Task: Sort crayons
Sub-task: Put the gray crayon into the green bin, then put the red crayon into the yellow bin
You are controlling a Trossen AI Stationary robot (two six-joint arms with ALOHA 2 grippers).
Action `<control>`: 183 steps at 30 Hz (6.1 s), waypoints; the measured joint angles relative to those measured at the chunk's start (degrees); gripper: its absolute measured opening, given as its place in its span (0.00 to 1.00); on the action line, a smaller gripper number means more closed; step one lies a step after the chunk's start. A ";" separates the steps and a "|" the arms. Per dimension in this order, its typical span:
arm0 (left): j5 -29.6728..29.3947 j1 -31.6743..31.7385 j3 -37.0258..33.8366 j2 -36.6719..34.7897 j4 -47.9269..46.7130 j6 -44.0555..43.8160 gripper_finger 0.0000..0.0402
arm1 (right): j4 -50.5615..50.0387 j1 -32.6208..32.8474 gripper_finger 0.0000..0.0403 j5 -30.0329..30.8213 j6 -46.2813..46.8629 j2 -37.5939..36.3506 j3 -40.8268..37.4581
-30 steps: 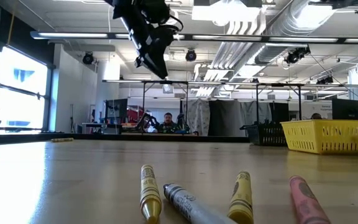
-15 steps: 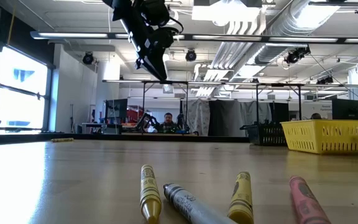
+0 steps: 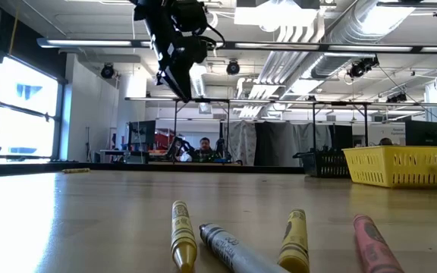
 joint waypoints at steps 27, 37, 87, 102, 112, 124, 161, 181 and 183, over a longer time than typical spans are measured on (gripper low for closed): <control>-7.05 -25.51 0.01 -26.54 -33.11 -30.10 0.17 | -1.99 -12.89 0.28 22.58 -21.44 -0.02 0.00; -23.58 -47.59 0.02 -35.30 -33.33 -54.26 0.17 | 8.17 -25.18 0.28 23.45 -15.86 0.25 0.00; -24.74 -56.42 0.02 -45.28 -35.81 -27.48 0.17 | 48.34 -18.54 0.28 21.67 40.19 18.64 0.02; -27.47 -56.41 0.02 -54.64 -35.79 -31.60 0.17 | 35.43 -18.44 0.28 13.25 41.43 23.62 10.18; -28.13 -56.42 0.02 -54.45 -35.76 -31.92 0.17 | 27.87 -19.02 0.28 12.28 42.27 33.19 21.45; -28.88 -56.42 0.02 -54.45 -35.76 -29.93 0.17 | 0.27 -19.06 0.22 12.04 40.13 42.20 40.80; -32.57 -56.39 0.02 -53.45 -23.60 -33.39 0.17 | -16.43 -36.74 0.01 32.11 -6.59 31.04 41.07; -42.77 -56.39 0.00 -39.49 -23.46 -46.33 0.17 | -12.23 -62.06 0.01 34.61 -55.62 23.04 34.79; -43.10 -56.39 0.00 -38.12 -23.46 -47.56 0.17 | -10.66 -62.64 0.01 34.40 -55.73 20.14 30.78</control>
